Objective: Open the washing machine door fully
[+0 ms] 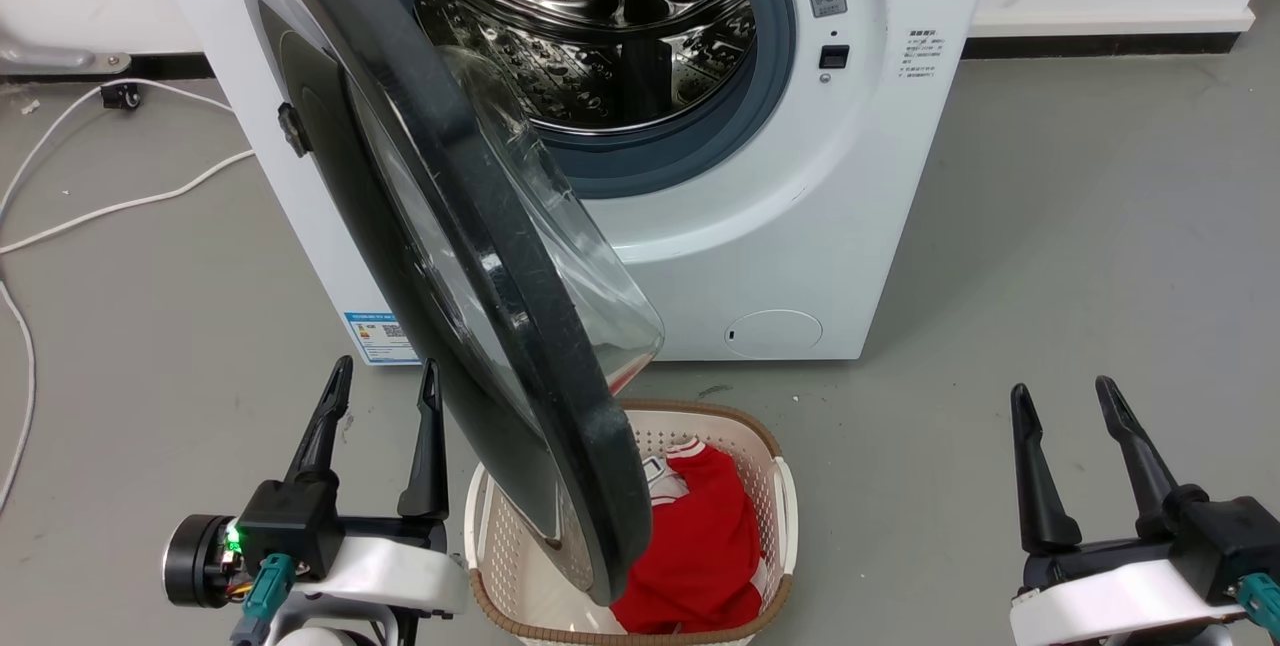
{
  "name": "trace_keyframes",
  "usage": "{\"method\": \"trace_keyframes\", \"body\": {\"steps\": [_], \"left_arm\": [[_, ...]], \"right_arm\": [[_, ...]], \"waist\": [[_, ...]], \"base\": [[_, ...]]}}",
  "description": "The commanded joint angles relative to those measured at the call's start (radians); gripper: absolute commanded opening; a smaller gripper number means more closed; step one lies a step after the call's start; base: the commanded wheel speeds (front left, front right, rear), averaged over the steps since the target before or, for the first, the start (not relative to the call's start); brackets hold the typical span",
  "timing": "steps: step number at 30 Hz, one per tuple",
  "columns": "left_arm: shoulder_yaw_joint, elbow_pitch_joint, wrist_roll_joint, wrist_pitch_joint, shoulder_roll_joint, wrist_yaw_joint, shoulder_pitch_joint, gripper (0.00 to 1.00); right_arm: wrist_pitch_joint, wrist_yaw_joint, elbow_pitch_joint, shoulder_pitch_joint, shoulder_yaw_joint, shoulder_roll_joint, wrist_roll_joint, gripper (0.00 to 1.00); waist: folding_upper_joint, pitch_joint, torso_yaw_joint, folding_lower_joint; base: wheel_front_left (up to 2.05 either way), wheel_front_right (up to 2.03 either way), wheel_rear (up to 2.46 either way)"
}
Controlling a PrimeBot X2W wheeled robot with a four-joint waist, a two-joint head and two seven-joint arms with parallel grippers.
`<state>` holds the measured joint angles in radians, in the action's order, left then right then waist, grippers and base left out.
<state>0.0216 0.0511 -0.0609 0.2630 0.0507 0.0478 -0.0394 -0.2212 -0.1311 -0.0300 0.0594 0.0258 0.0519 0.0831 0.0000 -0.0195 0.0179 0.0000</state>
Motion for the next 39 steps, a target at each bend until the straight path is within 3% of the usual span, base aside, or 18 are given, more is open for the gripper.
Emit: {"method": "trace_keyframes", "body": {"steps": [1, 6, 7, 8, 9, 21, 39], "left_arm": [[-0.003, -0.001, 0.005, 0.003, -0.001, 0.001, 0.000, 1.00], [0.000, 0.003, -0.001, 0.003, -0.001, 0.005, 0.000, 1.00], [0.000, 0.002, -0.002, 0.003, -0.001, 0.004, 0.000, 0.68], [0.000, 0.001, -0.003, 0.003, -0.001, 0.005, -0.001, 0.23], [-0.001, -0.001, -0.003, 0.003, -0.001, 0.006, -0.001, 0.00], [-0.006, -0.062, -0.022, 0.003, -0.001, -0.001, -0.033, 0.00], [0.007, -0.552, 0.040, 0.002, 0.007, -0.001, -0.164, 0.00]], "right_arm": [[-0.007, 0.001, 0.004, -0.016, 0.003, -0.003, 0.003, 1.00], [-0.009, 0.001, 0.013, -0.018, 0.002, -0.003, 0.002, 1.00], [-0.009, 0.001, 0.014, -0.018, 0.001, -0.003, 0.002, 1.00], [-0.009, 0.001, 0.015, -0.020, 0.001, -0.003, 0.002, 1.00], [-0.009, 0.001, 0.016, -0.021, 0.001, -0.003, 0.001, 1.00], [-0.010, 0.001, 0.021, -0.021, 0.002, -0.003, 0.012, 1.00], [0.003, 0.001, 0.005, -0.026, -0.003, -0.003, 0.022, 1.00]], "waist": [[0.0000, 0.001, -0.001, 0.0000], [0.0000, 0.002, -0.002, 0.0000], [0.0000, 0.001, -0.002, 0.0000], [0.0000, 0.001, -0.002, 0.0000], [0.0000, 0.001, -0.002, 0.0000], [0.0000, -0.003, -0.006, 0.0000], [0.0000, -0.012, 0.005, 0.0000]], "base": [[0.00, 0.00, 0.00], [0.00, 0.00, 0.00], [0.00, 0.00, 0.00], [0.00, 0.00, 0.00], [0.00, 0.00, 0.00], [0.00, 0.00, 0.00], [0.00, 0.00, 0.00]]}}
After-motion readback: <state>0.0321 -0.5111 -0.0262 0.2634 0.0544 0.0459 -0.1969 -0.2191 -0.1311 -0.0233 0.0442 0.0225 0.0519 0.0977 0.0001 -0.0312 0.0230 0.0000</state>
